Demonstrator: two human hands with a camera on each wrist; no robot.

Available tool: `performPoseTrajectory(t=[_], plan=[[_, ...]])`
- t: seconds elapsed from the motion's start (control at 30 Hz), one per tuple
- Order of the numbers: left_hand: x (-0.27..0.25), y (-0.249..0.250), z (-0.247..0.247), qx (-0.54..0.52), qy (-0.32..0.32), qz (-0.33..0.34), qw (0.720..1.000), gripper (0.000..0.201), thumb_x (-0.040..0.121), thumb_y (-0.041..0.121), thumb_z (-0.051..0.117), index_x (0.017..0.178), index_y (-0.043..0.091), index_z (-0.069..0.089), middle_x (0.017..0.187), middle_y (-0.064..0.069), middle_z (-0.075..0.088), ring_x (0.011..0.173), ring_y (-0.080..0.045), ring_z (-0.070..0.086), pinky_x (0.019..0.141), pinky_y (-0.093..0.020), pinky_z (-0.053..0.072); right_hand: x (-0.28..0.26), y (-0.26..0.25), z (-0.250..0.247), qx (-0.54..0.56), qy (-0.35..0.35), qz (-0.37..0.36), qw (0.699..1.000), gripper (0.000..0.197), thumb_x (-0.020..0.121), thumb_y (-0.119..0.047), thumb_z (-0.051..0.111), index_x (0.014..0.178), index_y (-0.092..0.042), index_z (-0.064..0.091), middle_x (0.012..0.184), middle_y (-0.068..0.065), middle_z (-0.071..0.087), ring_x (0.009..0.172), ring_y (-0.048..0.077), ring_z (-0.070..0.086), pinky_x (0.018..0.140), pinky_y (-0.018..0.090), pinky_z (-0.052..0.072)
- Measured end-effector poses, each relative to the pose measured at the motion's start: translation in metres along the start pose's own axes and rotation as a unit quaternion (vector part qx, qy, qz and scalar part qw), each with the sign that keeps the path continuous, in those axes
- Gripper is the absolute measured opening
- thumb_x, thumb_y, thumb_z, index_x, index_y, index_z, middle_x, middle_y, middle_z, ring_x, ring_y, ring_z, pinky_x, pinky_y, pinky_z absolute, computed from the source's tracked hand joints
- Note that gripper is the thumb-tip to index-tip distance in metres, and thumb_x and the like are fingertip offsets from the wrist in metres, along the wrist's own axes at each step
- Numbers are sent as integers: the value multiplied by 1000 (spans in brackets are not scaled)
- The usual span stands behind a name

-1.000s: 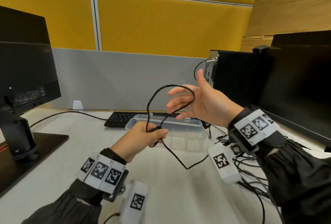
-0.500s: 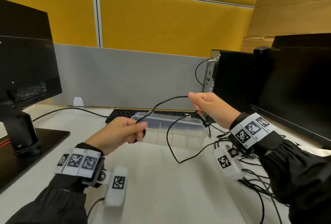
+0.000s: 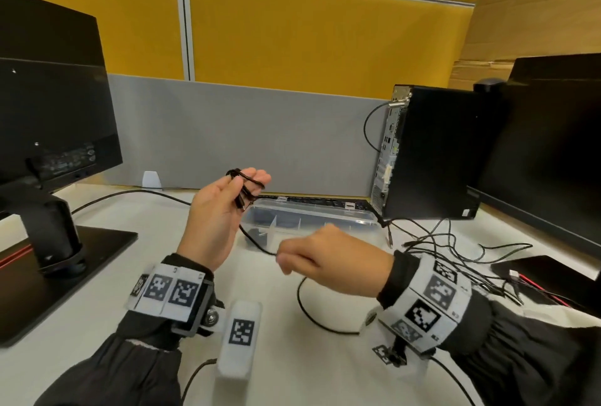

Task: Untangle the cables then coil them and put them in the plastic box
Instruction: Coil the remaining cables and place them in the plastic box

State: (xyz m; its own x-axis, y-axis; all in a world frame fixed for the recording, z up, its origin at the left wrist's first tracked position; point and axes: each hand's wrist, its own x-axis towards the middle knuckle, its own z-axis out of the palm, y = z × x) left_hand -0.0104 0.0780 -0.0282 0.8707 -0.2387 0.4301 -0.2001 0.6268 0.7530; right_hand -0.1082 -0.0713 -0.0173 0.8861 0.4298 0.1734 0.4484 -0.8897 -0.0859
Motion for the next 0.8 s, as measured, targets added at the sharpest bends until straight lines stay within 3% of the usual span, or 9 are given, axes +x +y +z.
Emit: performPoseTrajectory(t=[0.07, 0.13, 0.27, 0.37, 0.43, 0.5, 0.6, 0.7, 0.8], plan=[[1, -1, -3, 97, -4, -8, 995, 32, 100, 8, 30, 91, 4, 61, 70, -3, 72, 77, -13, 67, 79, -22, 51, 2, 2, -12, 15, 104, -7, 994, 28, 100, -28, 38, 87, -13, 58, 68, -3, 52, 62, 14, 47, 66, 30, 39], [-2, -2, -1, 154, -20, -28, 987, 36, 101, 17, 31, 88, 5, 63, 64, -2, 69, 70, -13, 64, 74, -20, 50, 5, 11, -25, 48, 187, -3, 981, 25, 98, -25, 44, 81, -13, 57, 61, -10, 49, 56, 5, 46, 60, 19, 38], [-9, -7, 5, 324, -77, 12, 943, 25, 97, 20, 43, 94, 6, 64, 64, -1, 63, 71, -9, 60, 79, -25, 47, 8, 19, -31, 78, 275, -16, 958, 22, 95, -23, 51, 83, -9, 63, 65, -8, 57, 57, -1, 48, 59, 10, 36], [-14, -6, 6, 368, -127, 31, 921, 18, 97, 13, 44, 92, 16, 61, 71, -12, 65, 76, -9, 63, 83, -27, 47, 8, 17, -29, 67, 303, -19, 950, 22, 93, -31, 51, 86, -16, 66, 68, -5, 64, 61, 4, 57, 61, 23, 47], [-19, -2, 10, 350, -176, 13, 920, 26, 98, 18, 39, 89, 12, 63, 64, -6, 64, 65, -7, 61, 70, -19, 45, 10, 21, -31, 67, 344, -7, 937, 24, 91, -37, 51, 87, -19, 67, 68, -4, 66, 63, 12, 60, 60, 35, 50], [-24, 1, 16, 301, -220, -46, 927, 45, 97, 32, 33, 83, 2, 65, 56, -5, 62, 57, -9, 57, 61, -17, 43, 14, 28, -32, 69, 367, 14, 928, 27, 89, -44, 52, 88, -22, 68, 66, -4, 65, 60, 12, 58, 59, 39, 50], [-30, 8, 21, 201, -246, -93, 944, 46, 94, 32, 37, 76, -1, 64, 46, -9, 55, 57, -12, 57, 60, -17, 45, 19, 44, -27, 62, 309, 61, 947, 29, 92, -47, 46, 87, -26, 65, 63, -8, 61, 59, 8, 54, 62, 37, 50], [-29, 12, 25, 25, -148, -64, 987, 38, 90, 18, 45, 64, 5, 70, 48, -7, 56, 58, -10, 61, 61, -16, 49, 17, 46, -20, 120, 131, 68, 982, 28, 100, -29, 38, 95, -18, 64, 66, -14, 51, 62, -3, 52, 64, 13, 41], [-17, 13, 19, -110, -45, -26, 993, 45, 93, 14, 39, 67, 6, 75, 70, -7, 70, 68, -9, 67, 65, -16, 53, 8, 35, -5, 200, -47, 95, 974, 30, 102, -26, 31, 108, -12, 57, 66, -12, 37, 48, -1, 43, 46, 10, 36]])
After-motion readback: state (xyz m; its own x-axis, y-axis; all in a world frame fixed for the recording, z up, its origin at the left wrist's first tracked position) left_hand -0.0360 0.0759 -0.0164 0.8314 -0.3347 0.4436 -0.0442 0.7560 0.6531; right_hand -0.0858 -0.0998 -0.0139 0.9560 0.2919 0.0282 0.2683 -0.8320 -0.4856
